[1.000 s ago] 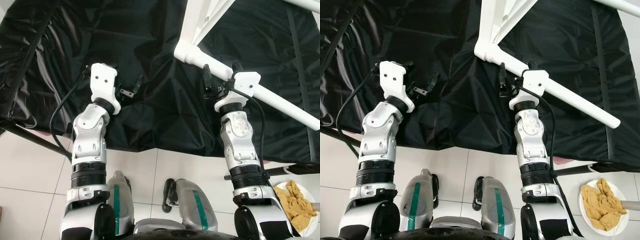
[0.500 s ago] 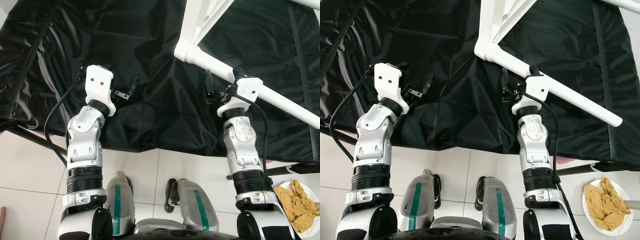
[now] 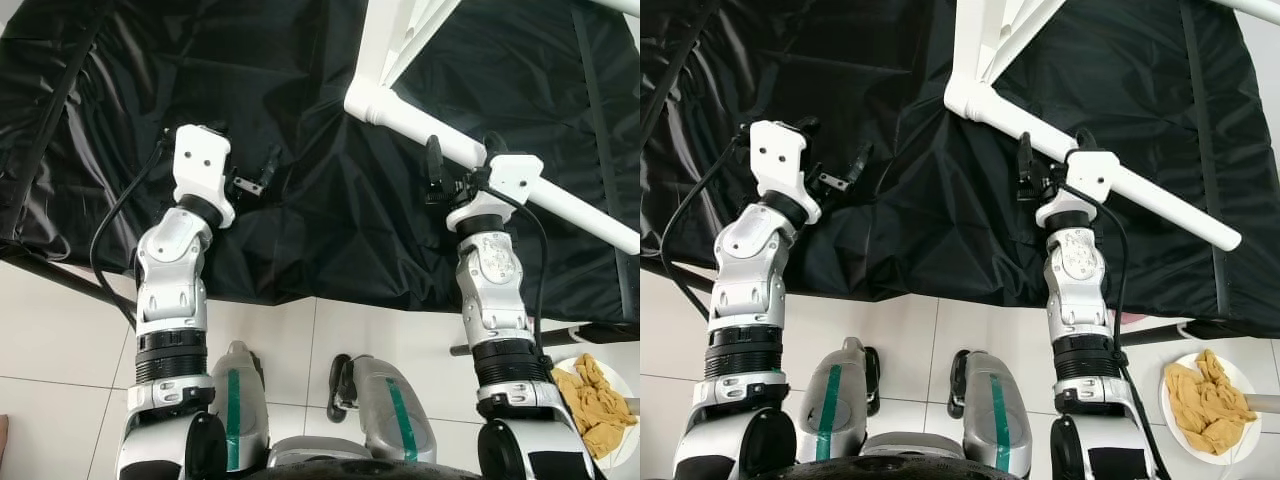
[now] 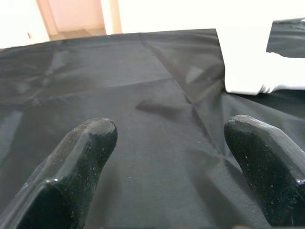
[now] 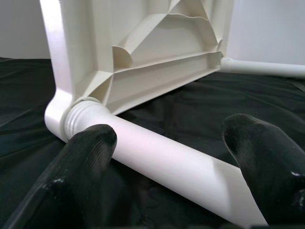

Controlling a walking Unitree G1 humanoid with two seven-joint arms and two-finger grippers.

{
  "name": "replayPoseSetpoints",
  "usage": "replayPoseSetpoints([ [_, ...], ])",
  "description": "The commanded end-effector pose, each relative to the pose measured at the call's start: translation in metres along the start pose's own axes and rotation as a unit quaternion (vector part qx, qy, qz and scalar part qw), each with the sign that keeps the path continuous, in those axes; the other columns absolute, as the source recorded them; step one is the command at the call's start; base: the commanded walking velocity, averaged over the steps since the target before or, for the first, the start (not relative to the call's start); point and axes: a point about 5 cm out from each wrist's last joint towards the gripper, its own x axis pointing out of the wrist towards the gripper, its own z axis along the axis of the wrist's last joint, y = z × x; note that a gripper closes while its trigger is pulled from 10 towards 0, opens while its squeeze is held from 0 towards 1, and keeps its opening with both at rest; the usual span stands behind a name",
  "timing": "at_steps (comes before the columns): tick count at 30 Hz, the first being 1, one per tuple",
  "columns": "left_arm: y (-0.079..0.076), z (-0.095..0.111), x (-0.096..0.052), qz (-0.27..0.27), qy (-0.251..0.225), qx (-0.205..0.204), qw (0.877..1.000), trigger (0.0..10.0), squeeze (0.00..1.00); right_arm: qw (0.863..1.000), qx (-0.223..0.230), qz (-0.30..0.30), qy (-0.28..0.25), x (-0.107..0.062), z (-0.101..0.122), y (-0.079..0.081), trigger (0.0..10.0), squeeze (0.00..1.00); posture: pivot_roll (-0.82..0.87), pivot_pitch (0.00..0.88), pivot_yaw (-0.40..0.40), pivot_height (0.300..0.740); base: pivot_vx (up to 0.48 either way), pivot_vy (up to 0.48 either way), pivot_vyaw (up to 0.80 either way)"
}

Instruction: Building children table

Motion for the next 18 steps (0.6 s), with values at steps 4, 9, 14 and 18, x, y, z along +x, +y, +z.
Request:
replayPoseSetpoints([
  [4,-0.003,-0.017,-0.012,0.133,0.009,-0.043,0.99,10.0,0.0,1.0,-0.004,0.0,0.023,-0.011,-0.013,-0.003,10.0,0.0,0.07,0.034,-0.044,0.74,0.0,0.0,0.0],
  [9,-0.003,-0.022,-0.015,0.129,0.019,-0.035,0.991,10.0,0.0,0.999,-0.007,-0.017,0.031,-0.017,-0.018,-0.008,10.0,0.0,0.06,0.029,-0.041,0.74,0.0,0.0,0.0],
  [14,-0.003,-0.018,-0.015,0.127,0.011,-0.031,0.991,10.0,0.0,0.999,-0.006,-0.02,0.028,-0.015,-0.017,-0.009,10.0,0.0,0.07,0.017,-0.04,0.74,0.0,0.0,0.0],
  [18,-0.003,-0.014,-0.015,0.125,-0.004,-0.031,0.992,10.0,0.0,1.0,0.002,-0.01,0.022,-0.008,-0.015,-0.005,10.0,0.0,0.08,0.0,-0.052,0.74,0.0,0.0,0.0],
])
